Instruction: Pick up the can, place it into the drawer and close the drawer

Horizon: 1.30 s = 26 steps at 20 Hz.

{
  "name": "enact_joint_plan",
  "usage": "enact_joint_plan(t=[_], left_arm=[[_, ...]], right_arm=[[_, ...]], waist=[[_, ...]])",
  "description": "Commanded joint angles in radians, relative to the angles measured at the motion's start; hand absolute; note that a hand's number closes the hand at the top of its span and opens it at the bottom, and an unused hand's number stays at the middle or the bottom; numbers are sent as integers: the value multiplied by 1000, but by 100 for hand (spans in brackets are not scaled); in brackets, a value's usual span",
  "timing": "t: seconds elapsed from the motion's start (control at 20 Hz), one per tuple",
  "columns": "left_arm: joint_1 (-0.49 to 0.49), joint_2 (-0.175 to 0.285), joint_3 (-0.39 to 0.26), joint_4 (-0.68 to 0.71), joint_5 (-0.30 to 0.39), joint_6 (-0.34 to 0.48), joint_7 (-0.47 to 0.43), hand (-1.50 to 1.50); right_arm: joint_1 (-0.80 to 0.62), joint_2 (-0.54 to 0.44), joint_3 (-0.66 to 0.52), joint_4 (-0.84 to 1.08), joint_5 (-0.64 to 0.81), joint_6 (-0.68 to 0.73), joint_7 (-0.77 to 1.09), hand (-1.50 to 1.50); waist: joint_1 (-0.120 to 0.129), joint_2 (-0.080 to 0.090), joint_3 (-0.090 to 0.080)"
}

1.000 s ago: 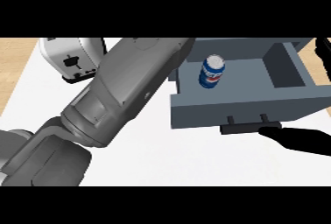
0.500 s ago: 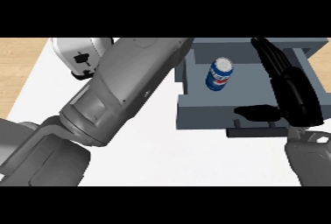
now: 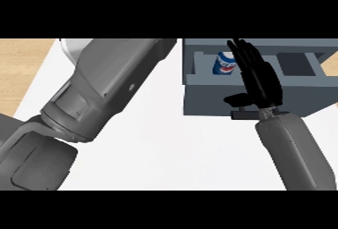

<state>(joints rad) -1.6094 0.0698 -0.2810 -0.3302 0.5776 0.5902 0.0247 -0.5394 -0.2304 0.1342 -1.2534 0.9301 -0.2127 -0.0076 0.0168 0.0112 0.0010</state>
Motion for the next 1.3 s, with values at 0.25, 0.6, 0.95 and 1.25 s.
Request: enact_joint_plan(t=[0.25,0.6,0.95,1.25], left_arm=[[99,57,-8,-86,-30,-22,30,-150],[129,115,-22,-171,-51,-40,106,-150],[208,169,-24,-278,-51,-60,138,-150],[254,201,-43,-355,-64,-71,185,-150]], right_arm=[[-214,47,-83,422,108,-260,-39,-150],[-386,50,-151,664,129,-406,-69,-150],[-523,50,-186,814,160,-501,-54,-150],[-612,12,-237,876,114,-462,-111,-150]], waist=[[36,-5,0],[53,-1,0],[87,7,0],[98,11,1]])
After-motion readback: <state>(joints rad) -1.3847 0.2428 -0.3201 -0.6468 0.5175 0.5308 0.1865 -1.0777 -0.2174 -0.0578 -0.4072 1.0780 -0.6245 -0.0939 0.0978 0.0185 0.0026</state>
